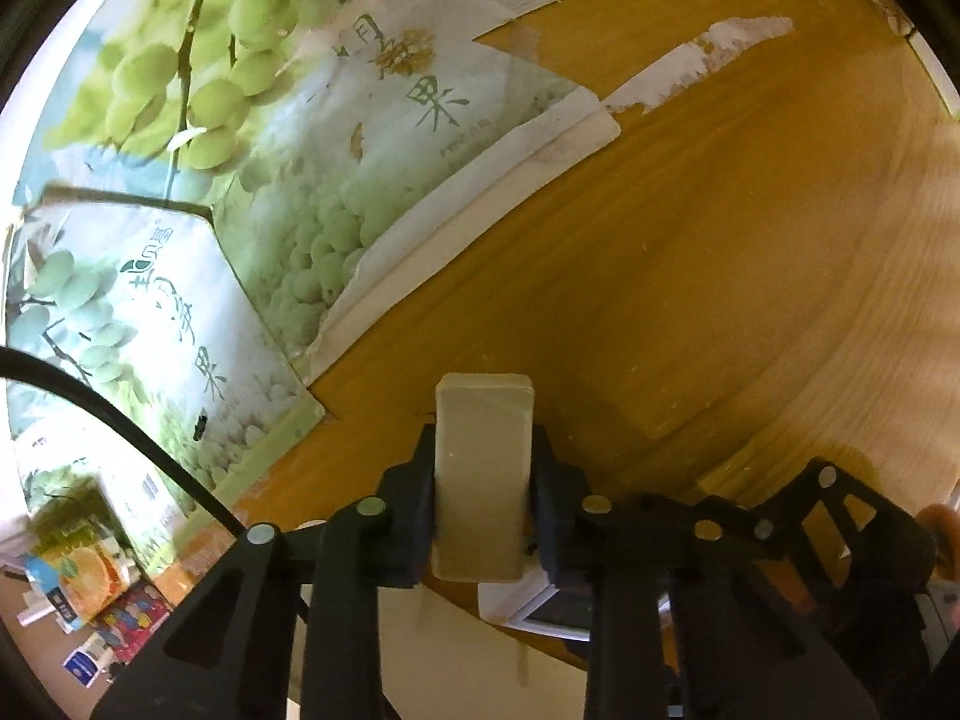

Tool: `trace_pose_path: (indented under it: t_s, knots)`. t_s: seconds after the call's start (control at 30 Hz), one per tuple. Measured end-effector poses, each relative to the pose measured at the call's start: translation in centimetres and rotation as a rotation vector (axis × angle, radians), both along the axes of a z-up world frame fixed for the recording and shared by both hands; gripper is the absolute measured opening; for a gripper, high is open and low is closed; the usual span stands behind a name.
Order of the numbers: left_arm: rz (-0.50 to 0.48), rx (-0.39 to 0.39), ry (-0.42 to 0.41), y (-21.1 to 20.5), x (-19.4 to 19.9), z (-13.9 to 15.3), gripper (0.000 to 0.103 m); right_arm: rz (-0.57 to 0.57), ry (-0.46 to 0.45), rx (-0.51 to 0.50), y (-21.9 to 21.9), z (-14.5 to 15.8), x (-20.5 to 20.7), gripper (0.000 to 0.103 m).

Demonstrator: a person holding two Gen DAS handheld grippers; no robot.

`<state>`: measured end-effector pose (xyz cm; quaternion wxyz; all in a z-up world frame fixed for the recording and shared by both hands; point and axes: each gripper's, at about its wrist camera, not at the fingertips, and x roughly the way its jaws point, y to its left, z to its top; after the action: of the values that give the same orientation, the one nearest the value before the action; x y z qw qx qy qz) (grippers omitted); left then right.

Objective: Organize rigid objects
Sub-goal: 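Grasp the beige block with the left tool while the right tool grasps the white handheld device, then lift beige block and white device and carry both over the tray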

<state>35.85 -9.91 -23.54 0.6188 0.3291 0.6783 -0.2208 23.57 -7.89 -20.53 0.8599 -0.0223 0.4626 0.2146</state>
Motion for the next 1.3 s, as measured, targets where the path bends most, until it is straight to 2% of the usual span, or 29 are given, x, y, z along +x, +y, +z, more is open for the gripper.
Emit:
trace_pose_path:
  t_s: [0.3, 0.4, 0.67, 1.0, 1.2, 1.3]
  knots:
    - [0.035, -0.018, -0.018, 1.7, -0.3, 0.8, 0.027, -0.004, 0.038, 0.01, 0.3, 0.3, 0.4, 0.062]
    - [0.055, -0.026, -0.029, 2.4, 0.0, 1.4, 0.027, 0.0, 0.054, -0.016, 0.5, 0.5, 0.3, 0.062]
    - [0.112, -0.068, -0.053, 3.9, 0.0, 2.9, 0.027, -0.012, 0.128, -0.014, -0.6, 0.8, -1.8, 0.06]
    - [0.212, -0.127, -0.08, 5.9, -4.0, 6.3, 0.027, -0.084, 0.25, 0.069, -4.4, 1.9, -4.9, 0.06]
    - [0.267, -0.16, -0.097, 7.5, -7.2, 8.6, 0.027, -0.111, 0.287, 0.104, -5.9, 2.4, -6.1, 0.06]
    - [0.293, -0.178, -0.112, 7.5, -9.0, 10.7, 0.027, -0.126, 0.305, 0.128, -7.9, 3.0, -7.2, 0.06]
